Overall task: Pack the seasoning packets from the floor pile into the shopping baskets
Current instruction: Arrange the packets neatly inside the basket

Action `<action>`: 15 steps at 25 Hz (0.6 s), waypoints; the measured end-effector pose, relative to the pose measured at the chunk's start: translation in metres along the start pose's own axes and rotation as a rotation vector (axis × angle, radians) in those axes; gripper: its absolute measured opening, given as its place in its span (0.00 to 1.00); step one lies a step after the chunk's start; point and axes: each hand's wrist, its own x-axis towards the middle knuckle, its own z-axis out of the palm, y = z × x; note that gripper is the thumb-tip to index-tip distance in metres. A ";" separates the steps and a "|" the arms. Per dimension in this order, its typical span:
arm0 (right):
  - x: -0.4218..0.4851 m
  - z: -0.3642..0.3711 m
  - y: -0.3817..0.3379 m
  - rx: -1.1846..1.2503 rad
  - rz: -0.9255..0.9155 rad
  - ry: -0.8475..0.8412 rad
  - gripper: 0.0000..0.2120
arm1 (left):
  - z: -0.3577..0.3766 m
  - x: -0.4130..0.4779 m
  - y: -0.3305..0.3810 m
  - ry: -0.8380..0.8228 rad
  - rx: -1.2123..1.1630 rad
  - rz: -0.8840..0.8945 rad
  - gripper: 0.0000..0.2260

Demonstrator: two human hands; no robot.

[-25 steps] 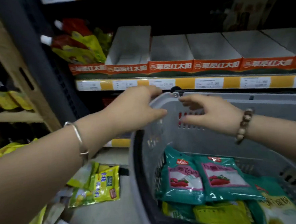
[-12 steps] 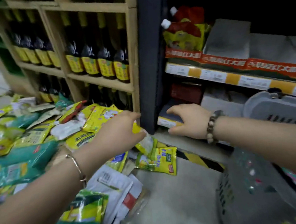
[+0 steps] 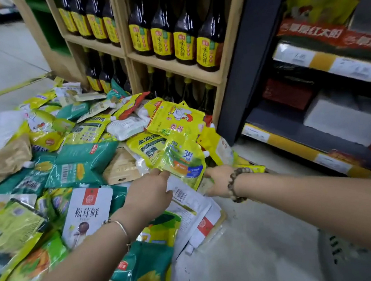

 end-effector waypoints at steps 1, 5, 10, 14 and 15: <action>0.011 0.012 -0.001 0.022 0.009 -0.019 0.23 | 0.004 0.001 -0.004 -0.013 -0.028 -0.025 0.21; 0.049 0.056 -0.006 0.168 0.011 -0.006 0.29 | 0.011 0.005 -0.020 -0.062 -0.217 -0.124 0.21; 0.070 0.096 -0.025 0.470 0.073 0.151 0.19 | 0.032 -0.009 -0.034 -0.055 -0.470 -0.218 0.17; 0.059 0.091 -0.014 0.707 -0.049 0.221 0.10 | 0.053 -0.020 -0.029 0.019 -0.715 -0.353 0.12; 0.055 0.082 -0.005 0.757 -0.060 0.246 0.09 | 0.055 -0.019 -0.027 0.047 -0.772 -0.374 0.11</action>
